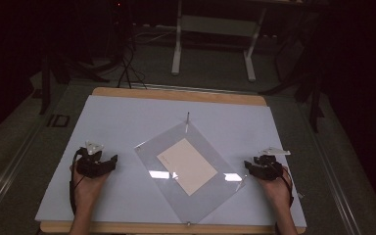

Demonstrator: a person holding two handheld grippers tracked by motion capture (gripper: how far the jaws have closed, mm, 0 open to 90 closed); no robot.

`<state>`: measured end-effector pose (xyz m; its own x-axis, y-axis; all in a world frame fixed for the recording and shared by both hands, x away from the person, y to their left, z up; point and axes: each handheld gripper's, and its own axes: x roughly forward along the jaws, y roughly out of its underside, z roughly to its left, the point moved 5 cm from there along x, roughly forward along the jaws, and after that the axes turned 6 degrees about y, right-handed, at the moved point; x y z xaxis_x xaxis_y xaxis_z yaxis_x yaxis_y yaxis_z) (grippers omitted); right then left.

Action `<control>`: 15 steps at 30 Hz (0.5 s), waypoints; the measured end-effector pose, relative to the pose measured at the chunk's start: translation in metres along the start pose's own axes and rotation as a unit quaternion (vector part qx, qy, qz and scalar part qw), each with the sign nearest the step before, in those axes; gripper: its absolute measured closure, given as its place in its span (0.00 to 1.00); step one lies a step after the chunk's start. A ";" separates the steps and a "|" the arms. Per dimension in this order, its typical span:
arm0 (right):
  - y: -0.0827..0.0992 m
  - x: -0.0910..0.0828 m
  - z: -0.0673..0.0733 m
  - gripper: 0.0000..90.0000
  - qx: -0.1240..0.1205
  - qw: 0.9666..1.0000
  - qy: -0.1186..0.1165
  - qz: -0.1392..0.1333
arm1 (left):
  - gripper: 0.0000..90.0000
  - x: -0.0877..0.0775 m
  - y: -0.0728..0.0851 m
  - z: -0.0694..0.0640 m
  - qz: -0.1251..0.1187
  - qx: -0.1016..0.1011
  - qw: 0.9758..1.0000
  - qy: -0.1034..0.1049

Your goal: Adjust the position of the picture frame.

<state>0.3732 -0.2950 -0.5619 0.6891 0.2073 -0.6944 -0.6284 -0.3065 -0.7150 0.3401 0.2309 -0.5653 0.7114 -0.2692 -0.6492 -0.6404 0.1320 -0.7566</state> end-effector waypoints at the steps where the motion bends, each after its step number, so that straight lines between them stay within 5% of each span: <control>1: -0.002 -0.002 0.000 0.63 0.000 1.000 0.001 -0.007 | 0.41 0.000 0.000 0.000 0.000 0.000 1.000 0.000; 5: -0.004 -0.007 0.001 0.65 0.002 1.000 -0.001 -0.018 | 0.41 -0.001 -0.001 -0.004 -0.007 0.004 1.000 0.013; 8: -0.006 -0.011 0.003 0.67 -0.028 0.999 0.004 -0.025 | 0.41 -0.002 -0.002 -0.007 -0.012 0.007 1.000 0.017; 15: -0.009 -0.012 0.005 0.70 -0.010 1.000 -0.007 -0.022 | 0.45 -0.001 -0.001 -0.010 -0.004 0.009 1.000 0.027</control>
<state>0.3683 -0.2899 -0.5476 0.7105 0.2346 -0.6634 -0.5901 -0.3150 -0.7434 0.3375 0.2218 -0.5631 0.6988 -0.3220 -0.6388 -0.6298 0.1464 -0.7628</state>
